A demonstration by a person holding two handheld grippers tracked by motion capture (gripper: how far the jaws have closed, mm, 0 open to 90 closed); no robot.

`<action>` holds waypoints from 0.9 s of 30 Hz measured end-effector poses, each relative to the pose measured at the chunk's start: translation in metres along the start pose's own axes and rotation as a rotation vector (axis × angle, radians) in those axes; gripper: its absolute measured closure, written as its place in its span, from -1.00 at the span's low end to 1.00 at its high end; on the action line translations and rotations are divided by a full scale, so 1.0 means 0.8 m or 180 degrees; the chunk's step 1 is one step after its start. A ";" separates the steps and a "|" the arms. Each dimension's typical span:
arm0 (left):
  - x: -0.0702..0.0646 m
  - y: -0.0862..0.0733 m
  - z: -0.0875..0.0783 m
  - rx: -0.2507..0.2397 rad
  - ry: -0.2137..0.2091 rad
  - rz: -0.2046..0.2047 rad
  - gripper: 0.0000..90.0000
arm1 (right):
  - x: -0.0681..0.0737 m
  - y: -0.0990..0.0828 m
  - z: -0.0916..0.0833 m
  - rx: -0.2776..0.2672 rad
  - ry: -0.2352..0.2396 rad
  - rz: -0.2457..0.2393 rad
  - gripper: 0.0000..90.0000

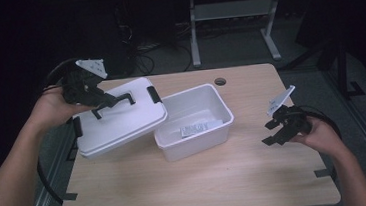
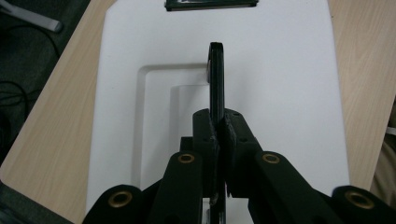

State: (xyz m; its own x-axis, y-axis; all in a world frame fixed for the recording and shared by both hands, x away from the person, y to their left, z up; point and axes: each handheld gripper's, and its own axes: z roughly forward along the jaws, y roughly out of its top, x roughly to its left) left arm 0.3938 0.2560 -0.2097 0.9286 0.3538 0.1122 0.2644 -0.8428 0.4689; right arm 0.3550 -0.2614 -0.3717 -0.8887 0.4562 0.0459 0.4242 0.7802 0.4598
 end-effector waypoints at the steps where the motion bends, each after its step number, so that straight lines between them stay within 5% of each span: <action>1: -0.001 0.004 0.001 0.0005 -0.0003 0.0015 0.88 | 0.000 0.000 0.000 -0.0004 -0.0005 -0.0007 -0.21; 6: -0.002 0.022 0.008 -0.0013 -0.0019 0.0052 0.88 | 0.002 -0.003 -0.001 -0.0007 -0.0008 -0.0003 -0.21; 7: -0.005 0.045 0.019 0.0013 -0.0063 0.0112 0.88 | 0.003 -0.003 -0.001 -0.0009 -0.0013 -0.0009 -0.21; 13: -0.005 0.045 0.019 0.0013 -0.0063 0.0112 0.88 | 0.005 -0.006 0.002 -0.0015 -0.0011 -0.0007 -0.22; 27: -0.004 0.086 0.047 -0.0007 -0.0137 0.0228 0.88 | 0.006 -0.013 -0.003 -0.0052 -0.0042 -0.0010 -0.22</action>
State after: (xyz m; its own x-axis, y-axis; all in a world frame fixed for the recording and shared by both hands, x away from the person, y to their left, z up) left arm 0.4183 0.1818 -0.2108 0.9555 0.2748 0.1078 0.1964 -0.8644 0.4629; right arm 0.3460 -0.2683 -0.3745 -0.8876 0.4595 0.0329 0.4186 0.7745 0.4743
